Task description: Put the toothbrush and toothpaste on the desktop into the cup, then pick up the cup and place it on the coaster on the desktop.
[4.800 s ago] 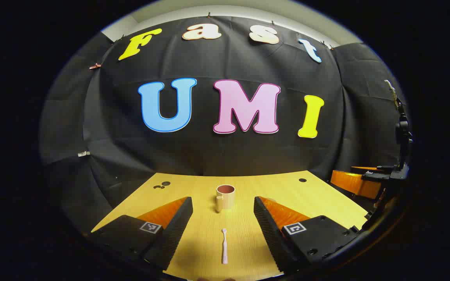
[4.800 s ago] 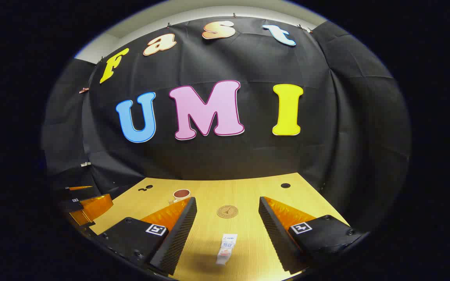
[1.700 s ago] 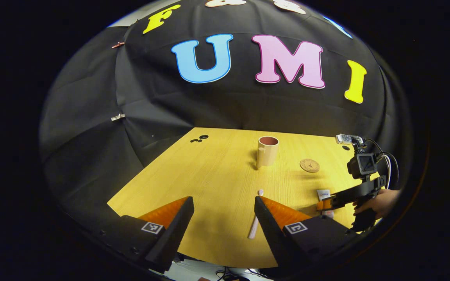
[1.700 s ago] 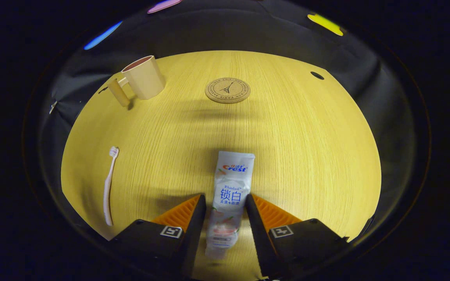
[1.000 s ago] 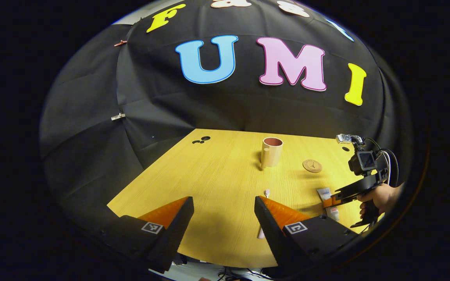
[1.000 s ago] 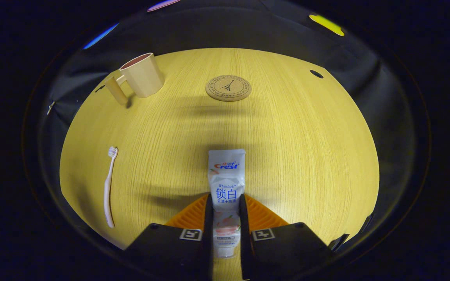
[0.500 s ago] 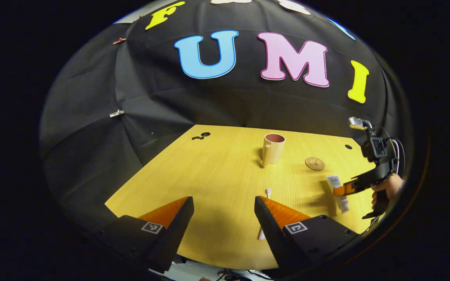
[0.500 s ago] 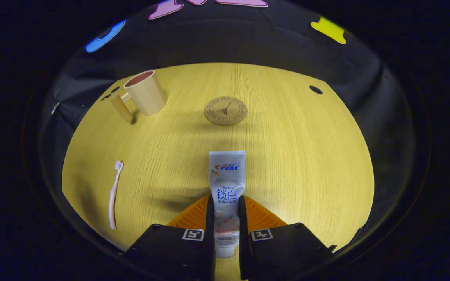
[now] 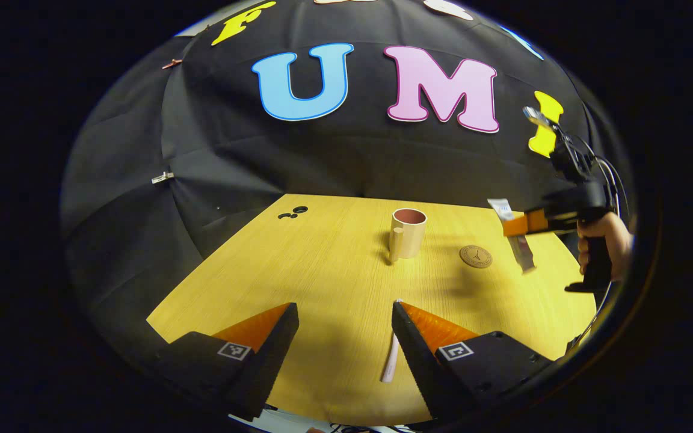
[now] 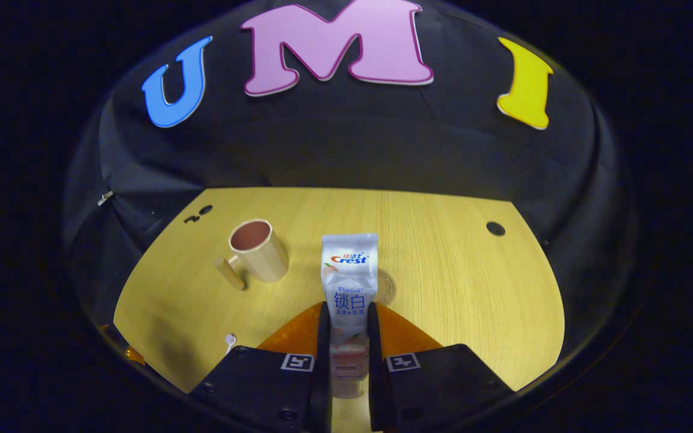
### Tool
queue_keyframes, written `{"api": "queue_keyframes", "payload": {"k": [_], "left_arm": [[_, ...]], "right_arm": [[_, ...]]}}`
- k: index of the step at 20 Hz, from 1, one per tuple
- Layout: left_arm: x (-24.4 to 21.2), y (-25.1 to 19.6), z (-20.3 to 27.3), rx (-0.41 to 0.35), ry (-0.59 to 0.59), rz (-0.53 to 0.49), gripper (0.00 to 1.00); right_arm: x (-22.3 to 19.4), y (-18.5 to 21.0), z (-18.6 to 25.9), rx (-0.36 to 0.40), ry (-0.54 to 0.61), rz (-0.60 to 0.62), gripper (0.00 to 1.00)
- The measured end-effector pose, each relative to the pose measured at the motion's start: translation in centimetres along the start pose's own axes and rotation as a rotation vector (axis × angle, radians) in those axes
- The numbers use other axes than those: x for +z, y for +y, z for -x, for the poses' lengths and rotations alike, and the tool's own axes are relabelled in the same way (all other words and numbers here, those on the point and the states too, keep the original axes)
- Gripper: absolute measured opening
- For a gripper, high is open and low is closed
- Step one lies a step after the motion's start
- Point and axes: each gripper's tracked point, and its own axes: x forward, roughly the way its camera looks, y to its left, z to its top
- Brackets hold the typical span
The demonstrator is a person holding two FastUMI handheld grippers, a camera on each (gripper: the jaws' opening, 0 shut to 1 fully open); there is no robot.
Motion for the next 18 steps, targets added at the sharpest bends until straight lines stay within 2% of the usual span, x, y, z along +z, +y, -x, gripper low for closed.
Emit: {"api": "queue_keyframes", "payload": {"k": [1, 2, 3, 4, 5, 7, 10, 14, 18], "left_arm": [[-0.1, 0.1, -0.3, 0.008, 0.004, -0.014, 0.97], [-0.1, 0.0, -0.5, 0.008, 0.006, -0.018, 0.97], [0.0, -0.2, -0.7, 0.001, 0.004, -0.013, 0.97], [0.0, -0.5, -0.9, -0.008, 0.003, -0.004, 0.97], [0.2, -0.8, -1.0, -0.02, 0.0, 0.006, 0.97], [0.1, -1.1, -1.1, -0.039, 0.003, 0.009, 0.97], [-0.8, -0.4, -1.5, -0.028, 0.039, -0.024, 0.97], [-1.6, 0.6, -2.0, -0.012, 0.079, -0.029, 0.97], [-2.1, 1.7, -2.9, 0.016, 0.11, 0.002, 0.97]], "right_arm": [[1.7, 0.7, -0.3, 0.013, -0.047, 0.018, 0.28], [3.4, 1.0, -0.8, 0.016, -0.09, 0.043, 0.28], [4.7, 1.5, -1.3, 0.02, -0.134, 0.065, 0.28], [6.0, 2.1, -1.7, 0.028, -0.17, 0.077, 0.23], [7.1, 2.9, -2.2, 0.037, -0.2, 0.073, 0.28], [9.4, 4.4, -3.4, 0.067, -0.25, 0.036, 0.28], [12.0, 7.1, -5.8, 0.111, -0.312, 0.008, 0.28], [13.6, 10.3, -8.0, 0.164, -0.389, -0.036, 0.27], [13.6, 12.7, -10.3, 0.224, -0.422, -0.063, 0.28]]}}
